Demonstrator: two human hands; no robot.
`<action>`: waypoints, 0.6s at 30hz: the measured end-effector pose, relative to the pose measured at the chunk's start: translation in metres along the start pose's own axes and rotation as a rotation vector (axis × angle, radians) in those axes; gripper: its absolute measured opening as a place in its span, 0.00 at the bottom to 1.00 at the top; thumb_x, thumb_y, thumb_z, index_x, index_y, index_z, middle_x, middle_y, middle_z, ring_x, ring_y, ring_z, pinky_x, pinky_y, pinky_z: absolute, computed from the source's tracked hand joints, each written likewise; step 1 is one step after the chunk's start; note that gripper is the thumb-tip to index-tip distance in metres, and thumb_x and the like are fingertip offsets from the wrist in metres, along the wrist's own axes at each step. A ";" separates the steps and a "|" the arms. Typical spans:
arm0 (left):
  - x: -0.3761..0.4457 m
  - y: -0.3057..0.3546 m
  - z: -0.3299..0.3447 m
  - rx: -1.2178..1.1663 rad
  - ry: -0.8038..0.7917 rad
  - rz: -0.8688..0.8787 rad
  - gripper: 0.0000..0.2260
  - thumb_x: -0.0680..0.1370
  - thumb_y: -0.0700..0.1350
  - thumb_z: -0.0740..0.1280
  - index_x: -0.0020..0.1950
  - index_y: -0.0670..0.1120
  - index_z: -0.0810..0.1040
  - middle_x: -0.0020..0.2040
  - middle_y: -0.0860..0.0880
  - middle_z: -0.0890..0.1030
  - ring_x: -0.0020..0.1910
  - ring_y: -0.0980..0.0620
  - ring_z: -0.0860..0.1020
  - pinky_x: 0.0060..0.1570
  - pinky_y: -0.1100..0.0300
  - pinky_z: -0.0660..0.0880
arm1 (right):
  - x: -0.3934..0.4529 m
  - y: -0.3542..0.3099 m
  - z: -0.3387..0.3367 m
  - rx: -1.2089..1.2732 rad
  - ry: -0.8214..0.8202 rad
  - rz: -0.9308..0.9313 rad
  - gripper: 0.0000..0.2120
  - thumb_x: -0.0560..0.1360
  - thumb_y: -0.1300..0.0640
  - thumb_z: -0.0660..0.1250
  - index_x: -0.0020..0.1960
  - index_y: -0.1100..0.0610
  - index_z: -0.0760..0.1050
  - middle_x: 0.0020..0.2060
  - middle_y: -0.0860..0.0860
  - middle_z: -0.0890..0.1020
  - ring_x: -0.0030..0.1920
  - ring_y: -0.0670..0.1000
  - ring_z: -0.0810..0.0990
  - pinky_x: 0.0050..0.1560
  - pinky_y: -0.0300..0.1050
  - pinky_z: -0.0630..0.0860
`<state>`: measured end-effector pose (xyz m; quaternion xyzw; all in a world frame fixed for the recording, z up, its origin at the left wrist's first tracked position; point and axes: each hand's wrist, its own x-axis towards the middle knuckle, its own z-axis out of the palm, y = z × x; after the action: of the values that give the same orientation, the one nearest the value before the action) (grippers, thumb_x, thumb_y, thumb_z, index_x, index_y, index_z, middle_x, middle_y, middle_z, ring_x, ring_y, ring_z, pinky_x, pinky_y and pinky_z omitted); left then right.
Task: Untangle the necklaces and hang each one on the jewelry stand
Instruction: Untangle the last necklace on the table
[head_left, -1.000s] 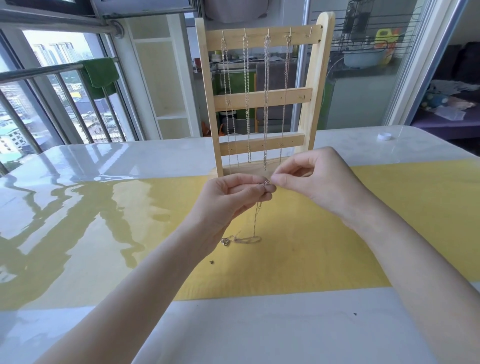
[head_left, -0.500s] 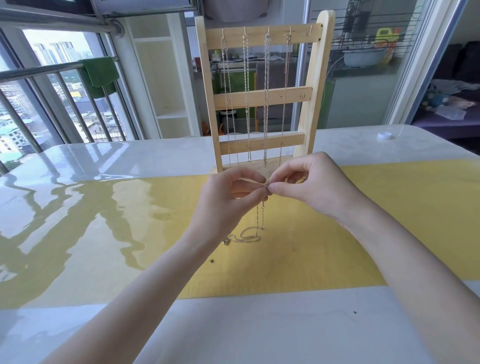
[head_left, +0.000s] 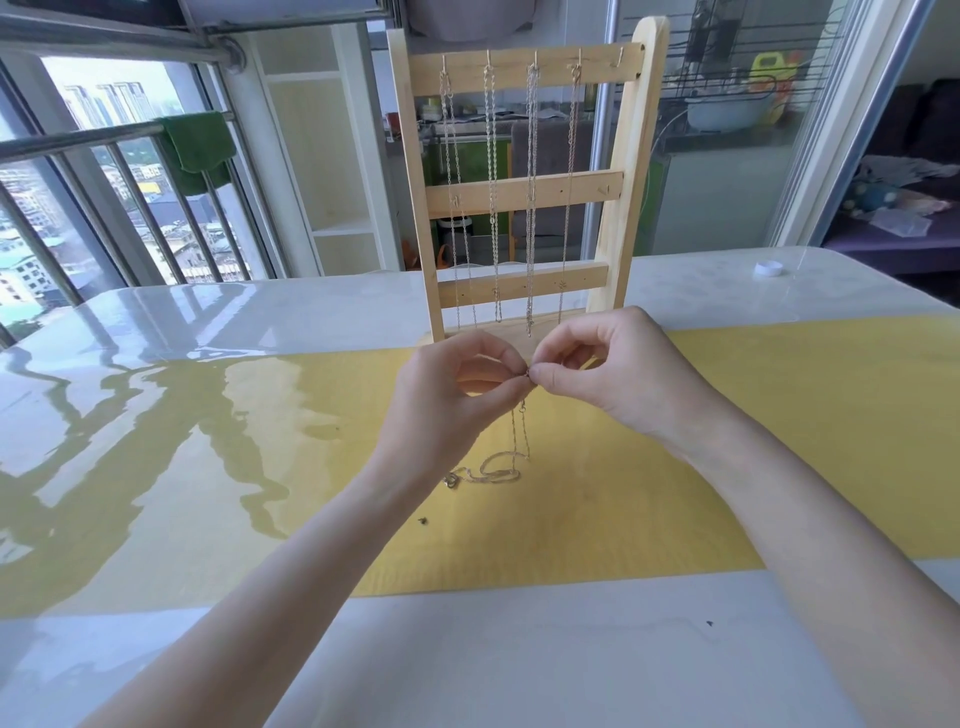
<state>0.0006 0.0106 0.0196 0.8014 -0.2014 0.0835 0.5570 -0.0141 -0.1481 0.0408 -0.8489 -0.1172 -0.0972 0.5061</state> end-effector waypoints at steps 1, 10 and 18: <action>0.000 0.000 -0.001 0.003 0.003 -0.004 0.05 0.71 0.37 0.73 0.40 0.44 0.79 0.36 0.52 0.84 0.37 0.60 0.82 0.39 0.70 0.74 | 0.000 0.000 0.001 0.004 0.002 0.003 0.06 0.70 0.63 0.72 0.36 0.55 0.80 0.34 0.50 0.81 0.32 0.41 0.73 0.38 0.36 0.73; 0.001 0.004 -0.004 -0.057 -0.026 -0.109 0.07 0.71 0.38 0.74 0.37 0.49 0.82 0.33 0.57 0.83 0.36 0.62 0.81 0.38 0.71 0.74 | 0.000 0.000 0.001 0.050 -0.006 0.021 0.04 0.72 0.64 0.71 0.38 0.58 0.80 0.34 0.48 0.80 0.32 0.38 0.74 0.37 0.29 0.72; 0.002 0.007 -0.005 -0.121 -0.007 -0.234 0.06 0.72 0.42 0.73 0.36 0.50 0.83 0.40 0.52 0.85 0.37 0.64 0.79 0.39 0.70 0.74 | 0.000 0.001 0.000 0.016 -0.053 -0.035 0.05 0.73 0.65 0.70 0.40 0.57 0.80 0.35 0.47 0.81 0.34 0.39 0.75 0.38 0.29 0.72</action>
<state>-0.0004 0.0129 0.0284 0.7846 -0.1133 0.0028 0.6095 -0.0137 -0.1484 0.0400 -0.8448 -0.1464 -0.0827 0.5079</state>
